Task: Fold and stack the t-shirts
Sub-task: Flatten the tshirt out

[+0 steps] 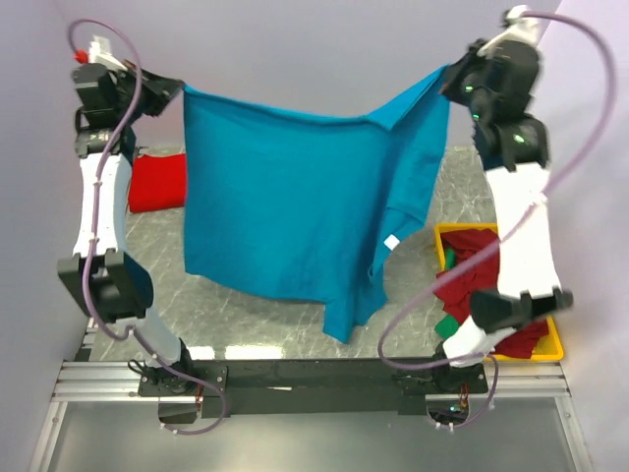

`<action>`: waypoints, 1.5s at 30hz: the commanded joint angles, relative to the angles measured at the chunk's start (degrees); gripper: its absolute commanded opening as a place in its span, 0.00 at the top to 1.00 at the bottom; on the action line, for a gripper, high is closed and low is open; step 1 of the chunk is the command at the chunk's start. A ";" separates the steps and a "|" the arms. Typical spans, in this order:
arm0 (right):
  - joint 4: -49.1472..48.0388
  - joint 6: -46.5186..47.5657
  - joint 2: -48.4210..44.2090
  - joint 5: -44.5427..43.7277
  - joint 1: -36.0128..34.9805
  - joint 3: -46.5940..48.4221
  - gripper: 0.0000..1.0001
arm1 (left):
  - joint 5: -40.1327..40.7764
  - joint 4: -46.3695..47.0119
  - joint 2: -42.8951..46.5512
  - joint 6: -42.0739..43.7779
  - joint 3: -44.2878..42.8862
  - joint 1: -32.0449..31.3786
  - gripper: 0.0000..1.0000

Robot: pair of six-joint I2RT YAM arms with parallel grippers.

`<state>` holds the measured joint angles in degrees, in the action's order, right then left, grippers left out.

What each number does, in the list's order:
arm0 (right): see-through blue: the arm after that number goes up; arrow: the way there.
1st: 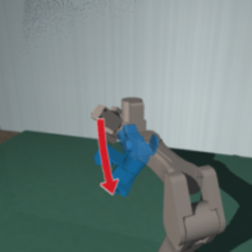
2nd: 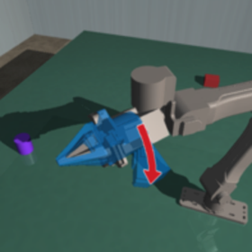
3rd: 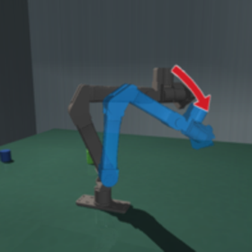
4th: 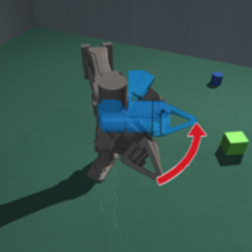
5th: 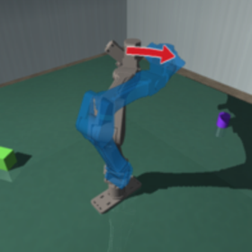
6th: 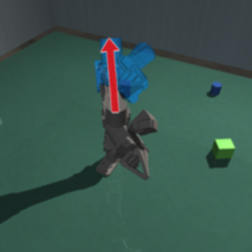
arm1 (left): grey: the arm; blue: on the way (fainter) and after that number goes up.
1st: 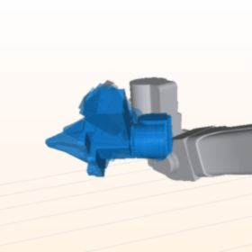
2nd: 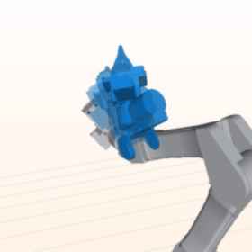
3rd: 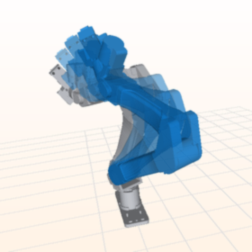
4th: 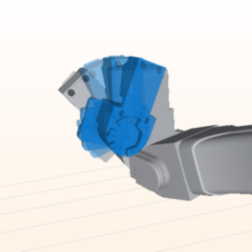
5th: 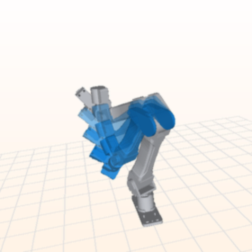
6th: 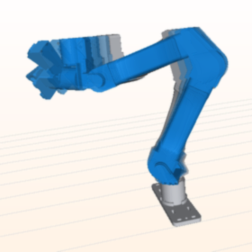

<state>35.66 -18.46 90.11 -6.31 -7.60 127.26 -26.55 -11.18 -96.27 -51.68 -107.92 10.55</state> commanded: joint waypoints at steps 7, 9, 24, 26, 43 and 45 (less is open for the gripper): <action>-2.18 -1.05 -0.80 2.52 0.39 0.10 1.00 | -1.41 0.02 1.87 3.78 -1.25 -0.53 0.99; -1.91 -0.97 -2.12 2.70 -0.31 -1.31 1.00 | -0.61 0.02 4.41 3.34 0.68 -0.18 0.99; -3.13 4.49 -22.24 -12.94 -18.85 -9.13 1.00 | 13.70 -12.80 29.47 9.40 8.35 1.67 0.99; -3.84 4.22 -23.39 -13.21 -19.74 -8.53 1.00 | 16.87 -15.27 31.05 11.07 5.54 0.10 0.99; -8.93 10.63 -21.99 -20.66 -23.61 -3.42 1.00 | 27.51 -15.90 32.82 17.67 1.01 -6.50 0.99; -11.82 13.08 -20.68 -22.25 -23.43 -7.53 1.00 | 26.11 -13.79 31.33 16.70 4.89 -6.50 0.99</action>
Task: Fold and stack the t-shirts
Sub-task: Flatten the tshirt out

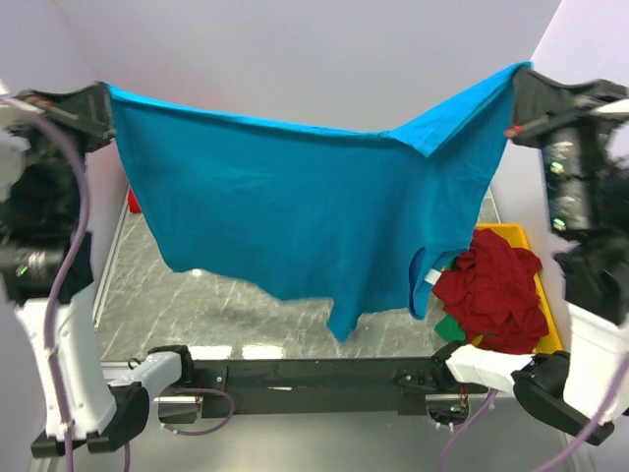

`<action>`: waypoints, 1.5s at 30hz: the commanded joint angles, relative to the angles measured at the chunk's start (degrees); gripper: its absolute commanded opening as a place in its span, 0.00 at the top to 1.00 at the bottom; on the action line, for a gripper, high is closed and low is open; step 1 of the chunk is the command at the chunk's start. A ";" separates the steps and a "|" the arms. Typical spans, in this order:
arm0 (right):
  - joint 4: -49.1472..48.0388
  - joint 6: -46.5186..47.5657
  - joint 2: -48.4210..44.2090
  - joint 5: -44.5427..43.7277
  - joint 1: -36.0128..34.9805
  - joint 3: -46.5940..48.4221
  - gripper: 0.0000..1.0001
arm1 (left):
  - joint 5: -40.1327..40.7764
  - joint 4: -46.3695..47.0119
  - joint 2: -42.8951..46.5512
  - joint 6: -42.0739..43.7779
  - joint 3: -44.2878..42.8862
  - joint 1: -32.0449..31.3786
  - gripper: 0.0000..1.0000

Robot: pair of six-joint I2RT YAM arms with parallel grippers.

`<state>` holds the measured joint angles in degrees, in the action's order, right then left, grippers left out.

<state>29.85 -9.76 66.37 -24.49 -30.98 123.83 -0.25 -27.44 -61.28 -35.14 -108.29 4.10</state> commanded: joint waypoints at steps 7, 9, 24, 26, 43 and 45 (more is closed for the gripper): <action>-11.56 -0.68 12.02 4.26 12.75 -15.97 1.00 | -7.30 9.42 -17.19 -2.48 18.11 0.03 0.99; -13.14 -4.20 17.54 8.99 15.85 -17.74 1.00 | -7.92 9.78 -24.72 -1.43 18.38 0.21 0.99; -4.78 -18.10 59.61 29.59 25.80 -0.12 0.11 | -13.63 -2.97 -57.65 4.99 -8.88 -0.49 0.14; -6.81 -17.67 53.46 28.80 25.80 -8.04 0.11 | -14.42 -2.01 -55.63 4.55 -5.11 -0.76 0.14; -7.17 -18.98 35.32 22.56 19.73 -46.22 0.13 | -22.25 2.40 -51.48 0.94 21.63 -8.58 0.14; -7.34 -20.12 35.32 22.56 19.65 -47.80 0.14 | -22.34 1.87 -53.32 1.21 21.02 -8.49 0.14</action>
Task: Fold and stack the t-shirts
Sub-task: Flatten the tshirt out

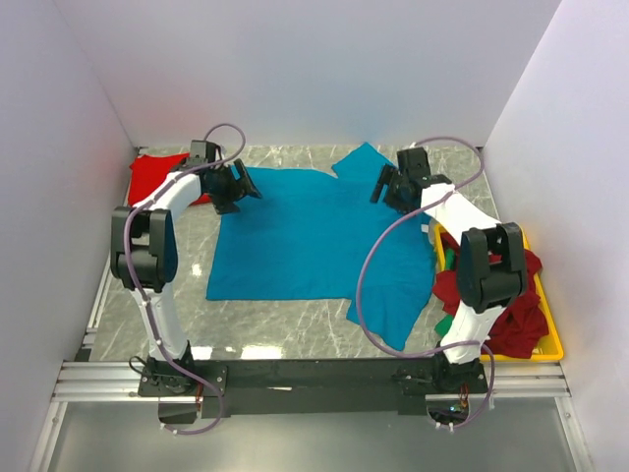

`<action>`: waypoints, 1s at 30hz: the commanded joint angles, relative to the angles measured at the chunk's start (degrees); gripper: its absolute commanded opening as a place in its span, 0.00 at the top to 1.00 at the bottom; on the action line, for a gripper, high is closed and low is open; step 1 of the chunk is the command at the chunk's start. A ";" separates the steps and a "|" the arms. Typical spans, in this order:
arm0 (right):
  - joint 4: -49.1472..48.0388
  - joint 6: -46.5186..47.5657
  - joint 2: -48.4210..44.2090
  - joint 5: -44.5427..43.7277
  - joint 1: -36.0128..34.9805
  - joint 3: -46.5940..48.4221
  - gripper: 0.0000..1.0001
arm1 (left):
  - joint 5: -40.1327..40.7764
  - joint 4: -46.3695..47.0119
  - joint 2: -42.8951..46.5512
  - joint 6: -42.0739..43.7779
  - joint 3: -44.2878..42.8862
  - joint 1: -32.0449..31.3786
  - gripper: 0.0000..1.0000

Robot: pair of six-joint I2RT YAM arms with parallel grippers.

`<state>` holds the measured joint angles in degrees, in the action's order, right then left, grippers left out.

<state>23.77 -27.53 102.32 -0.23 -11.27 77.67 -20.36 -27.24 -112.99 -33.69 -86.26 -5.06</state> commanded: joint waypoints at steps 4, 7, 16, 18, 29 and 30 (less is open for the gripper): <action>-1.88 -3.85 0.41 -1.44 -0.07 -3.57 0.14 | -1.53 1.06 -3.99 0.12 -1.28 0.93 0.14; -1.80 -4.64 2.34 -1.00 -0.16 -3.75 0.14 | -0.91 0.62 -6.01 0.21 -1.89 1.98 0.14; 0.48 -6.31 8.06 -0.21 -0.16 -1.21 0.16 | -0.39 -0.70 -11.99 2.49 -7.43 3.92 0.14; 1.54 -6.83 9.12 0.05 -0.25 0.20 0.16 | 0.58 -1.66 -13.48 2.75 -9.54 4.27 0.14; 5.50 -8.33 16.24 2.34 -0.16 8.28 0.16 | 0.76 -4.57 -20.08 5.57 -20.96 4.88 0.14; 5.76 -8.42 16.42 2.43 -0.16 8.64 0.16 | 0.15 -4.31 -20.08 5.74 -21.23 4.88 0.14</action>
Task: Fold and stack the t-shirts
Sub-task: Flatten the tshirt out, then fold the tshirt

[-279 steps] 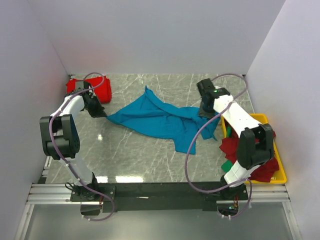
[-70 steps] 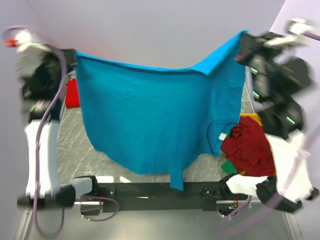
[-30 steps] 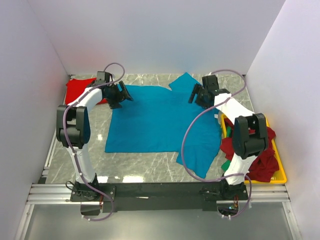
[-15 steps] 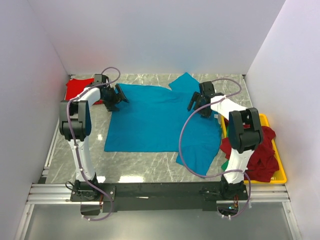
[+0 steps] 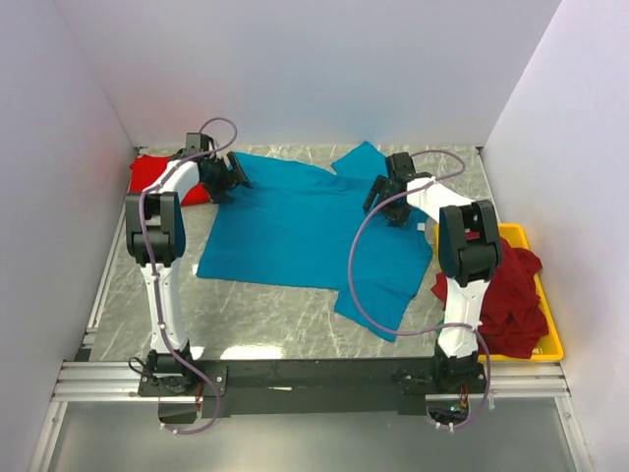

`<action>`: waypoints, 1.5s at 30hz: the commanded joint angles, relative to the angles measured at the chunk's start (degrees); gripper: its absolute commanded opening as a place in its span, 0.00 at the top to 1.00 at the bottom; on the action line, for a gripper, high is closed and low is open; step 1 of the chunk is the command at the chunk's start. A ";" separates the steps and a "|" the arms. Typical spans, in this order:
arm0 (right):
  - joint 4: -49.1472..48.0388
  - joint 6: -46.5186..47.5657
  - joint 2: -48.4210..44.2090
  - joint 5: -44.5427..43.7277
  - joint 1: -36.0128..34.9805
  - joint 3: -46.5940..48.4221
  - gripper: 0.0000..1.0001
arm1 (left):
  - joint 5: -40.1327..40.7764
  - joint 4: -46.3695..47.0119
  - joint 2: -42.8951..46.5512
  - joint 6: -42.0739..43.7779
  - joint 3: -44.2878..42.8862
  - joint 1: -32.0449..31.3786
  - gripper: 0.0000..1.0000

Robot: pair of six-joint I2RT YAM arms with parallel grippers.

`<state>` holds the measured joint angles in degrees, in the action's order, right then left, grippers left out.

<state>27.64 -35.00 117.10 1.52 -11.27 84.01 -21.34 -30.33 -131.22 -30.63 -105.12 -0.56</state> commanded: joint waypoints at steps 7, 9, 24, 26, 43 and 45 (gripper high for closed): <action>3.03 -0.07 3.13 2.52 -0.42 6.77 0.16 | -0.72 -2.89 -0.97 4.61 -12.02 -0.41 0.14; 3.56 0.11 3.40 2.96 -0.25 7.92 0.16 | 0.51 -5.35 0.17 5.93 -15.46 -1.20 0.14; 7.78 2.92 -10.46 2.70 -3.67 10.66 0.17 | 24.61 -4.13 33.91 3.05 32.77 0.38 0.24; 8.22 3.45 -14.15 2.26 -4.11 7.50 0.17 | 24.16 -3.86 36.38 0.85 37.52 3.01 0.31; 6.37 0.90 -29.73 -0.64 -4.91 -11.14 0.17 | 21.00 -0.79 41.66 -0.31 52.91 7.76 0.51; 6.55 0.73 -30.44 -0.90 -5.08 -12.02 0.17 | 20.73 -1.05 41.74 -0.13 52.83 7.76 0.55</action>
<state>34.70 -33.63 90.61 2.24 -16.14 72.71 0.91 -33.04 -91.46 -30.89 -52.18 7.20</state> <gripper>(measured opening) 0.829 0.467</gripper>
